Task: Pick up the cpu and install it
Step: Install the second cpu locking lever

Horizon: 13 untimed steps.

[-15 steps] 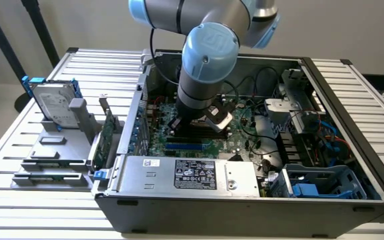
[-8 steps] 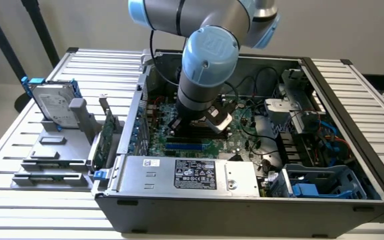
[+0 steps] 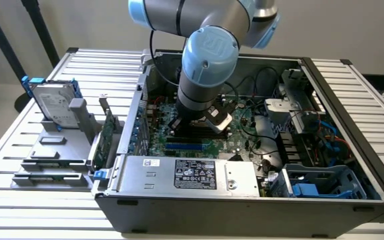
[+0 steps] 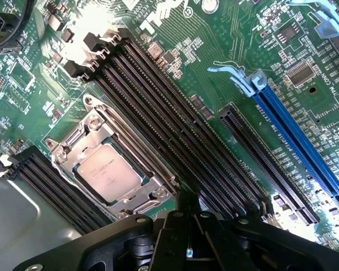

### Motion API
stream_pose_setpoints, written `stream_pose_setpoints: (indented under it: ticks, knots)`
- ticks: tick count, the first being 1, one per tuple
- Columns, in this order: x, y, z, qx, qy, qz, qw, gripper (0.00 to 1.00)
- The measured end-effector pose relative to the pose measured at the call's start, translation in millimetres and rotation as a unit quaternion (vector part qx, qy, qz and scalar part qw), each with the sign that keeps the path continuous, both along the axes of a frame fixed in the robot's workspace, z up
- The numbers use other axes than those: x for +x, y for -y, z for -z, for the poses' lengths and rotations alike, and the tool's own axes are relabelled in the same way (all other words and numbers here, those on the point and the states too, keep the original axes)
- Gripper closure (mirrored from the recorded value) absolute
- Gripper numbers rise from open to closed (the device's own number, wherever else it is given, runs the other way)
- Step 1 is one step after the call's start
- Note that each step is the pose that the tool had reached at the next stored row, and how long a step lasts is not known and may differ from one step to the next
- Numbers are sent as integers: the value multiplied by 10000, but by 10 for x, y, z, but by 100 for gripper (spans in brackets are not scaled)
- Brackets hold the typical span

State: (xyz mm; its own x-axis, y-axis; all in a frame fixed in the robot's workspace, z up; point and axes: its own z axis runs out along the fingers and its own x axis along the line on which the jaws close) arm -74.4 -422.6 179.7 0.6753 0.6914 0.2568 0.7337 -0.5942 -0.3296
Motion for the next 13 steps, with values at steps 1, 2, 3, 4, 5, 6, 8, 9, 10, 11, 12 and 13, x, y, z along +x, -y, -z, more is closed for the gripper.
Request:
stream_pose_setpoints:
  ticks: [1, 2, 3, 4, 5, 6, 8, 9, 10, 11, 12, 13]
  knots:
    - [0, 0, 0, 0, 0, 0, 10000, 89]
    - [0, 0, 0, 0, 0, 0, 10000, 89]
    - [0, 0, 0, 0, 0, 0, 10000, 89]
    - [0, 0, 0, 0, 0, 0, 10000, 89]
    - [0, 0, 0, 0, 0, 0, 10000, 89]
    - [0, 0, 0, 0, 0, 0, 10000, 89]
    - [0, 0, 0, 0, 0, 0, 10000, 89]
    - [0, 0, 0, 0, 0, 0, 10000, 89]
    - [0, 0, 0, 0, 0, 0, 10000, 89]
    - [0, 0, 0, 0, 0, 0, 10000, 89]
    - [0, 0, 0, 0, 0, 0, 10000, 89]
    - [0, 0, 0, 0, 0, 0, 10000, 89]
